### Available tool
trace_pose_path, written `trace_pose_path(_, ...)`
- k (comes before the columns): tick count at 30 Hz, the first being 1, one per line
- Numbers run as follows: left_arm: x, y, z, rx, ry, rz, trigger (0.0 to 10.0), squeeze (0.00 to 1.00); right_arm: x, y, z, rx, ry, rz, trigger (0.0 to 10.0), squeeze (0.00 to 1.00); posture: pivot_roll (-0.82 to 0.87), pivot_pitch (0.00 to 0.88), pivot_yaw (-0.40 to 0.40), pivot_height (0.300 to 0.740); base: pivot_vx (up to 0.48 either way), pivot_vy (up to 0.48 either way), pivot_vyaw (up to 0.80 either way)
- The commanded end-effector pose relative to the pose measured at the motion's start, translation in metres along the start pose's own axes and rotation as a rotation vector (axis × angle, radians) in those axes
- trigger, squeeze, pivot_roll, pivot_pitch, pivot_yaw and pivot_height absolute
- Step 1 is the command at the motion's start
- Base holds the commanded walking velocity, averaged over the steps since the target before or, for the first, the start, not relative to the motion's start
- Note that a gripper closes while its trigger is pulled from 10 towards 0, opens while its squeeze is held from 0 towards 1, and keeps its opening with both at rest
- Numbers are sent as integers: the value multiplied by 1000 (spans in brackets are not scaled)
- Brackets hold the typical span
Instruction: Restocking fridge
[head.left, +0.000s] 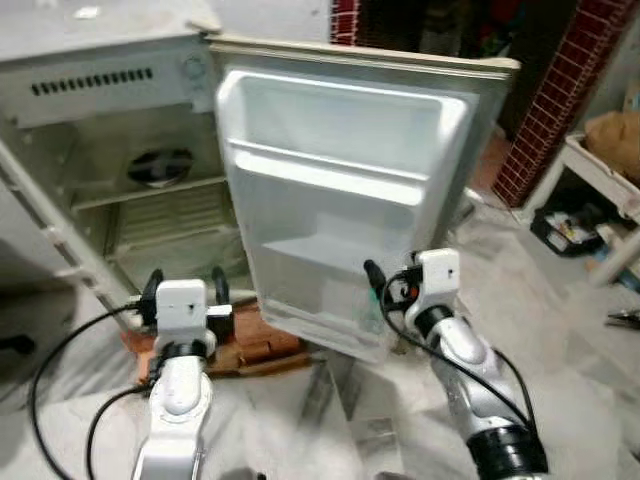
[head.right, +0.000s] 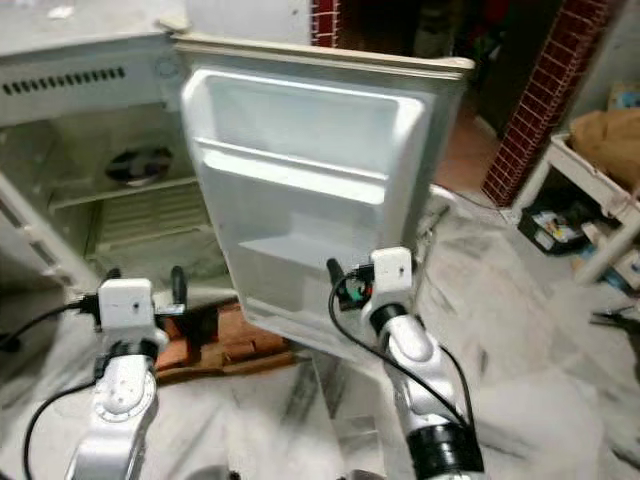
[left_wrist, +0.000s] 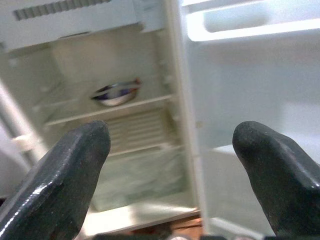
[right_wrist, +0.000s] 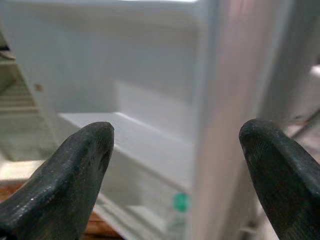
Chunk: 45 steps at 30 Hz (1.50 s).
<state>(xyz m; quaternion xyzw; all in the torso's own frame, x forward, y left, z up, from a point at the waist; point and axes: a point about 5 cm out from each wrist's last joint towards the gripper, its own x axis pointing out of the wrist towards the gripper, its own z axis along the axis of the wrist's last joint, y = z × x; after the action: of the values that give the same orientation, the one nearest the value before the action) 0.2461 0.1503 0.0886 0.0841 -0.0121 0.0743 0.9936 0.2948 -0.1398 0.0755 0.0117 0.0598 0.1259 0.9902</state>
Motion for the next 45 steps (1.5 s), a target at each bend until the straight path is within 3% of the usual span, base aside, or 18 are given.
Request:
trace_pose_path(1, 2, 7, -2, 24, 6, 18, 10000, 0, 4, 10, 2, -13, -5, 30, 10000, 0, -9, 8, 19, 740, 0, -390, 0)
trace_pose_path(3, 1, 7, -2, 27, 5, 18, 10000, 0, 4, 13, 0, -36, -11, 67, 10000, 0, -8, 9, 18, 740, 0, -390, 0)
trace_pose_path(7, 1, 6, -3, 28, 7, 17, 10000, 0, 3, 21, -3, 21, 10, 146, 10000, 0, -6, 10, 18, 740, 0, -392, 0)
trace_pose_path(11, 0, 6, -4, 31, 9, 13, 10000, 0, 4, 22, -6, -56, 43, 157, 10000, 0, -5, 10, 18, 740, 0, -377, 0)
trace_pose_path(12, 0, 6, -5, 33, 10, 15, 10000, 0, 3, 24, -3, -17, 26, 196, 10000, 0, -6, 10, 19, 740, 0, -285, 0)
trace_pose_path(14, 0, 7, -5, 35, 10, 15, 10000, 0, 4, 24, 1, -32, -4, 198, 10000, 0, -6, 10, 19, 740, 0, -283, 0)
trace_pose_path(20, 1, 8, -5, 28, 10, 20, 10000, 0, 6, 19, 9, 0, -55, 165, 10000, 0, -6, 9, 20, 740, 0, -226, 431)
trace_pose_path(29, 7, 11, -2, 14, 1, 30, 10000, 0, 9, 17, 14, -33, -76, 147, 10000, 0, -12, 19, 33, 740, 0, -216, 633)
trace_pose_path(38, 8, 12, 1, -22, -24, -1, 10000, 0, 12, 16, 23, -71, -135, 85, 10000, 0, -21, 24, 53, 740, 0, 0, 0)
trace_pose_path(45, 7, 10, 1, -22, -35, -24, 10000, 0, 13, 7, 24, -73, -150, 5, 10000, 0, -16, 20, 46, 740, 116, 0, 0)
